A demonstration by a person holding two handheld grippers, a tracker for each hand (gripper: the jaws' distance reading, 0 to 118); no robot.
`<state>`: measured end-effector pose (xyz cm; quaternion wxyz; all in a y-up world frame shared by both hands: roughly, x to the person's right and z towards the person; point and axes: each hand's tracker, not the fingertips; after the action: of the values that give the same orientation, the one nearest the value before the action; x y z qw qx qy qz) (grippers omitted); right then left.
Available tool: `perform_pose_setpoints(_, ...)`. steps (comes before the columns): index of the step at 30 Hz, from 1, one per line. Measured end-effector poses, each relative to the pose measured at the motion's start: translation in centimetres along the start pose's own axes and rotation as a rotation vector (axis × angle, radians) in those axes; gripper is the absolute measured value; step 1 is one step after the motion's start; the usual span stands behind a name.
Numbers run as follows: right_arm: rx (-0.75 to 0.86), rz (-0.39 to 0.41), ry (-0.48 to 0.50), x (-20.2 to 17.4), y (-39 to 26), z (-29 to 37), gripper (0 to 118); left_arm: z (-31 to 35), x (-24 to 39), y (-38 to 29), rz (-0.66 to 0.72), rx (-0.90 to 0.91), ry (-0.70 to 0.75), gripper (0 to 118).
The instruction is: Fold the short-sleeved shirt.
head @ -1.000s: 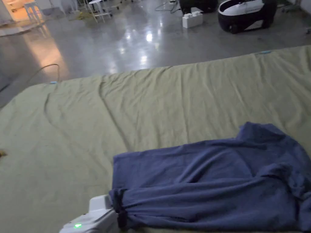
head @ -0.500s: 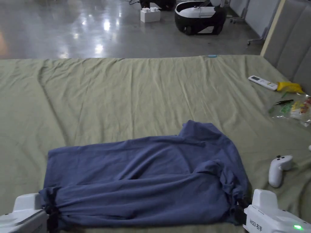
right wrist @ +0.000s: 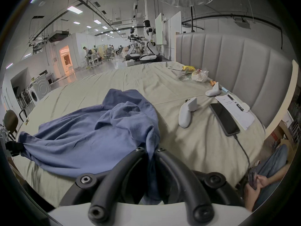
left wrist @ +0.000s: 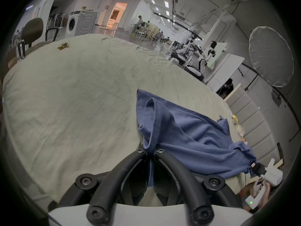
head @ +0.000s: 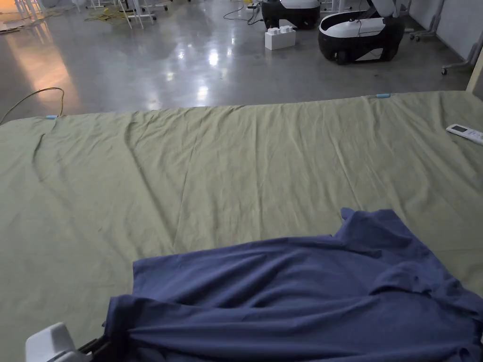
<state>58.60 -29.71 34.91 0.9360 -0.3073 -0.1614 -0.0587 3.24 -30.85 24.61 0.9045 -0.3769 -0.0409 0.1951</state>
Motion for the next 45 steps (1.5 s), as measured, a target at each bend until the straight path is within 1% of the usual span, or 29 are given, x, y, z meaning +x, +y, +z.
perform_pose_setpoints(4,-0.023,0.001,-0.011,0.8,-1.6,3.3,6,2.5,-2.1,-1.6,-0.002,-0.039,0.02,6)
perform_pose_setpoints(7,-0.068,-0.003,-0.008,1.0,-3.6,4.3,6,3.7,-3.7,-2.9,-0.046,-0.062,0.084,6)
perform_pose_setpoints(9,-0.088,0.026,-0.01,0.9,-4.8,3.5,6,3.3,-5.1,-3.3,-0.009,-0.083,0.056,7)
perform_pose_setpoints(10,-0.099,0.025,-0.001,0.9,-5.3,2.8,6,3.0,-5.6,-3.5,0.041,-0.066,0.038,10)
perform_pose_setpoints(11,-0.112,0.02,0.012,0.9,-5.7,2.2,12,2.6,-6.0,-3.8,0.069,-0.059,0.039,21)
perform_pose_setpoints(12,-0.135,0.026,0.009,0.9,-6.0,1.6,39,2.4,-6.0,-3.9,0.073,-0.066,0.065,45)
perform_pose_setpoints(13,-0.184,0.044,-0.007,0.9,-6.1,1.1,55,2.4,-5.6,-3.9,0.054,-0.065,0.081,57)
perform_pose_setpoints(14,-0.206,0.043,-0.023,0.9,-6.0,0.8,63,2.7,-5.1,-3.9,0.032,-0.05,0.087,61)
perform_pose_setpoints(15,-0.182,0.03,-0.012,1.0,-5.5,1.1,63,3.3,-4.6,-3.9,0.009,-0.028,0.078,61)
perform_pose_setpoints(16,-0.163,0.018,0.006,1.1,-5.2,1.6,76,4.0,-3.9,-3.7,-0.036,0.023,0.034,68)
perform_pose_setpoints(19,-0.05,0.036,0.031,1.0,-3.0,4.0,76,7.1,-0.8,-2.4,-0.163,0.12,0.006,68)
perform_pose_setpoints(21,0.062,0.057,0.057,0.4,-1.1,6.4,76,10.4,2.1,-1.4,-0.293,0.275,-0.01,68)
perform_pose_setpoints(25,0.323,0.082,0.177,-1.4,2.1,11.8,76,17.1,7.3,-0.6,-0.498,0.558,-0.036,68)
perform_pose_setpoints(27,0.415,0.097,0.227,-2.6,3.4,14.2,76,19.5,9.1,-0.7,-0.525,0.653,-0.05,69)
perform_pose_setpoints(28,0.462,0.103,0.242,-3.1,3.8,15.2,76,20.3,9.8,-0.8,-0.513,0.672,-0.056,69)
perform_pose_setpoints(30,0.502,0.109,0.311,-4.1,4.3,16.5,76,21.4,10.8,-1.2,-0.469,0.674,-0.061,69)
perform_pose_setpoints(32,0.519,0.117,0.358,-4.8,4.4,17.6,74,22.1,11.4,-2.0,-0.455,0.698,-0.057,68)
perform_pose_setpoints(34,0.537,0.146,0.392,-5.5,4.4,18.2,55,22.4,11.9,-2.3,-0.469,0.689,-0.052,59)
perform_pose_setpoints(35,0.541,0.156,0.404,-5.7,4.3,18.5,43,22.4,12.2,-2.4,-0.493,0.674,-0.046,47)
perform_pose_setpoints(36,0.538,0.157,0.404,-6.1,4.2,18.7,26,22.3,12.5,-2.6,-0.538,0.656,-0.035,23)
perform_pose_setpoints(37,0.538,0.161,0.407,-6.3,4.1,18.7,17,22.3,12.7,-2.7,-0.572,0.647,-0.022,8)
perform_pose_setpoints(38,0.541,0.162,0.415,-6.5,4.1,18.7,12,22.4,12.9,-2.7,-0.601,0.646,0.015,7)
perform_pose_setpoints(39,0.536,0.157,0.424,-6.6,4.1,18.8,4,22.6,13.0,-2.9,-0.609,0.664,0.036,4)
perform_pose_setpoints(40,0.487,0.114,0.456,-6.6,3.9,18.6,1,22.7,13.0,-2.9,-0.599,0.662,0.014,3)
perform_pose_setpoints(41,0.46,0.096,0.466,-6.7,3.8,18.4,1,22.9,12.9,-2.8,-0.598,0.652,-0.008,3)
perform_pose_setpoints(42,0.517,0.112,0.449,-6.8,3.7,18.7,0,23.1,12.9,-2.7,-0.578,0.649,-0.017,0)
perform_pose_setpoints(43,0.517,0.109,0.441,-7.0,3.4,18.8,0,23.2,12.8,-2.7,-0.558,0.652,-0.024,0)
perform_pose_setpoints(44,0.543,0.145,0.437,-7.1,3.7,19.0,0,23.2,12.7,-2.8,-0.553,0.646,-0.037,0)
perform_pose_setpoints(45,0.524,0.133,0.434,-7.1,3.7,18.9,0,23.1,12.7,-2.9,-0.555,0.651,-0.024,0)
